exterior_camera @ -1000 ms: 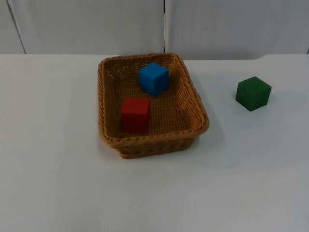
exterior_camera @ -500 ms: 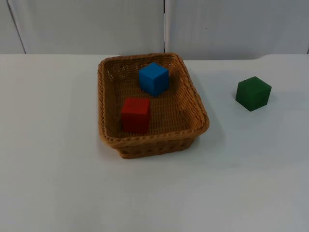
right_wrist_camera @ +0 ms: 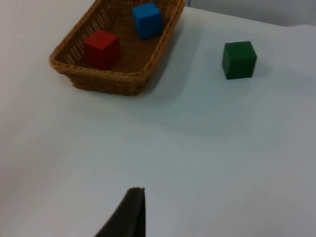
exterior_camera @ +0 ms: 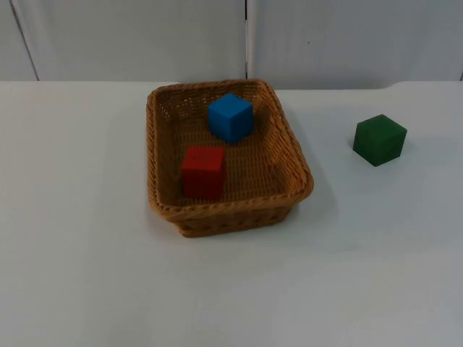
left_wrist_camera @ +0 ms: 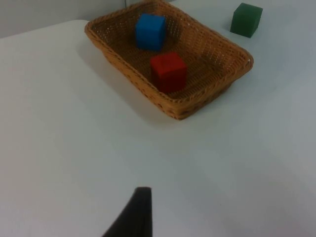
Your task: Pick up one cube with each hand and place exactly two cubes into the same basket, leaving the remaining cube outside.
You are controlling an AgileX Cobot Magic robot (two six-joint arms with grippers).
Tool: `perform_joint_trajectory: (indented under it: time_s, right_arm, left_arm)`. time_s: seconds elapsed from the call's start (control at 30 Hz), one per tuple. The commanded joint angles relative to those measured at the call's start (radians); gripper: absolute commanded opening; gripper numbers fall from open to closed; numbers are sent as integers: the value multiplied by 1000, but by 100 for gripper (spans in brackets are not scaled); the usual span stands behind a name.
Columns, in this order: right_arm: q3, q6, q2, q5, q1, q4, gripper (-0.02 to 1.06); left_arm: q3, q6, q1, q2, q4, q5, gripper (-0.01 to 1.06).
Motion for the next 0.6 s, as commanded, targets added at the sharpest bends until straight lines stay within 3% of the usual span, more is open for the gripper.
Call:
perform_joint_trajectory:
  time_s: [0.0,0.57]
  right_arm:
    - [2,0,-4,-3,-68,2,105]
    - [2,0,-4,-3,-342,2,105]
  left_arm:
    - [4,0,0,-4,2,2,105]
    - [4,0,0,-4,2,2,105]
